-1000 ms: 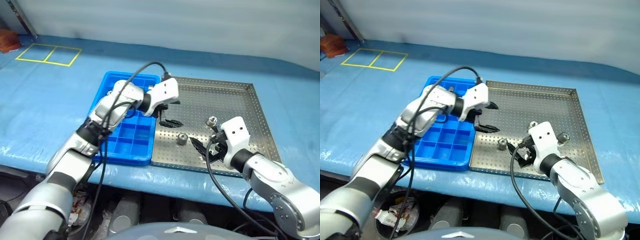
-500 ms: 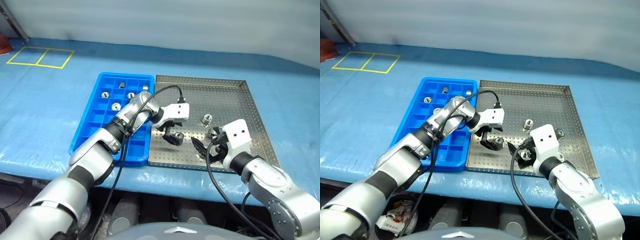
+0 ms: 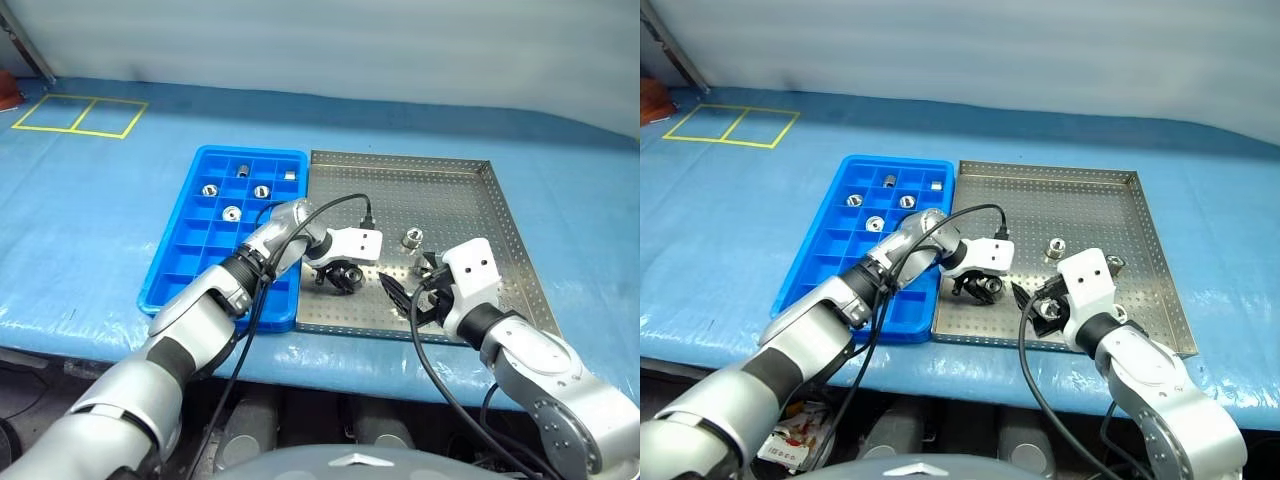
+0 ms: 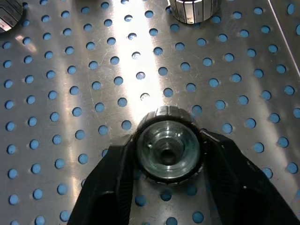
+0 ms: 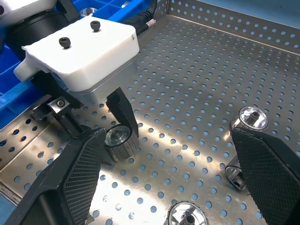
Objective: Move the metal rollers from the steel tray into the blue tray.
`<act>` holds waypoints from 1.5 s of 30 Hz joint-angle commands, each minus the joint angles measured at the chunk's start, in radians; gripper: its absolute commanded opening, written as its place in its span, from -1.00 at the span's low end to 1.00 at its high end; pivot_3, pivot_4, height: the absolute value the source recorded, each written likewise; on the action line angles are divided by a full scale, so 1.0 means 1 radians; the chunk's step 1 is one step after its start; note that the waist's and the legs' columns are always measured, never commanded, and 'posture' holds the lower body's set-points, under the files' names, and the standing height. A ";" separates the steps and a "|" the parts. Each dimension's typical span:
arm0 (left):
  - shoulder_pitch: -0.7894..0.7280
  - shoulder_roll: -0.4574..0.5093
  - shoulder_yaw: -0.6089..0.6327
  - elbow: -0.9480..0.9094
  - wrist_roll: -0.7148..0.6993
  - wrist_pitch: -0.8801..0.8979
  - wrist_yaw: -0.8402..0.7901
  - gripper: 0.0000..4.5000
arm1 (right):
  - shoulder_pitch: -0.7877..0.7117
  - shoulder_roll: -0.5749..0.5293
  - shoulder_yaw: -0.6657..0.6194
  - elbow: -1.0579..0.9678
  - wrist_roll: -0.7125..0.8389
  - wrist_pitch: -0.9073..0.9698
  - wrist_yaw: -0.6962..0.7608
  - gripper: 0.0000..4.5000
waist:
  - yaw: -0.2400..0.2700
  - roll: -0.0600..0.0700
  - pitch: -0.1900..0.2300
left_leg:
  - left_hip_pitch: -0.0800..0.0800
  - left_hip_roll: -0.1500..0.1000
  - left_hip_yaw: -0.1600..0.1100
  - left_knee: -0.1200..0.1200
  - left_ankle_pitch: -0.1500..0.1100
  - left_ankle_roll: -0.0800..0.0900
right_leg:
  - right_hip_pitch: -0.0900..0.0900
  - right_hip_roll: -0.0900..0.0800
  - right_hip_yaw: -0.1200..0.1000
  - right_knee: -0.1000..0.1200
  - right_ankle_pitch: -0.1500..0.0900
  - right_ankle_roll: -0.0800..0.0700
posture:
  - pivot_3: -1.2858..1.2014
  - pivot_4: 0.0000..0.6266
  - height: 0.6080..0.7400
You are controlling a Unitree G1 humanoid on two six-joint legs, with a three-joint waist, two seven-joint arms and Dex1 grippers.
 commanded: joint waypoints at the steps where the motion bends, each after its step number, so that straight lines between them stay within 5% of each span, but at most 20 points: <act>1: 0.022 -0.009 0.055 -0.044 -0.023 0.041 0.006 -0.25 | -0.005 0.000 0.005 -0.025 -0.007 -0.031 -0.001 1.00 | 0.001 0.000 0.000 | 0.000 0.000 0.000 0.000 0.000 0.000 | 0.000 0.000 0.000 0.000 0.000 0.000 | 0.02 -0.52 1.00; 6: 0.056 -0.024 0.278 -0.205 -0.156 0.170 0.116 -0.25 | -0.016 -0.001 0.023 -0.022 -0.009 -0.034 0.006 1.00 | 0.000 0.000 0.000 | -0.001 0.000 0.000 0.001 0.000 0.000 | -0.001 -0.001 0.000 0.000 0.000 0.001 | 0.02 -0.52 1.00; 17: 0.315 -0.114 0.754 -0.743 -0.222 0.435 0.791 -0.25 | -0.108 0.006 0.133 0.032 -0.012 -0.113 0.063 1.00 | 0.009 0.001 0.000 | 0.001 0.000 -0.001 0.003 0.000 0.000 | 0.001 -0.002 0.000 0.003 0.002 0.002 | 0.11 -0.52 1.00; 30: 0.494 -0.110 0.829 -0.782 -0.128 0.433 1.174 -0.25 | -0.220 -0.006 0.239 0.136 -0.030 -0.157 0.123 1.00 | 0.091 0.000 0.000 | 0.001 -0.001 -0.002 0.010 0.001 0.000 | 0.001 0.000 -0.001 -0.001 0.004 -0.003 | 0.15 -0.52 1.00; 44: 0.503 -0.113 0.871 -0.708 -0.188 0.504 1.227 -0.25 | -0.132 0.048 0.191 0.081 -0.022 -0.135 0.041 1.00 | 0.094 0.000 0.000 | -0.001 0.000 -0.002 0.011 -0.002 -0.005 | -0.001 -0.003 -0.002 -0.001 0.007 -0.008 | 0.13 -0.52 1.00; 45: 0.498 -0.112 0.872 -0.715 -0.197 0.524 1.224 -0.09 | -0.127 0.050 0.186 0.077 -0.021 -0.135 0.037 1.00 | 0.093 0.000 0.000 | -0.001 0.000 -0.001 0.011 -0.002 -0.004 | -0.001 -0.003 -0.002 -0.001 0.007 -0.008 | 0.11 -0.52 1.00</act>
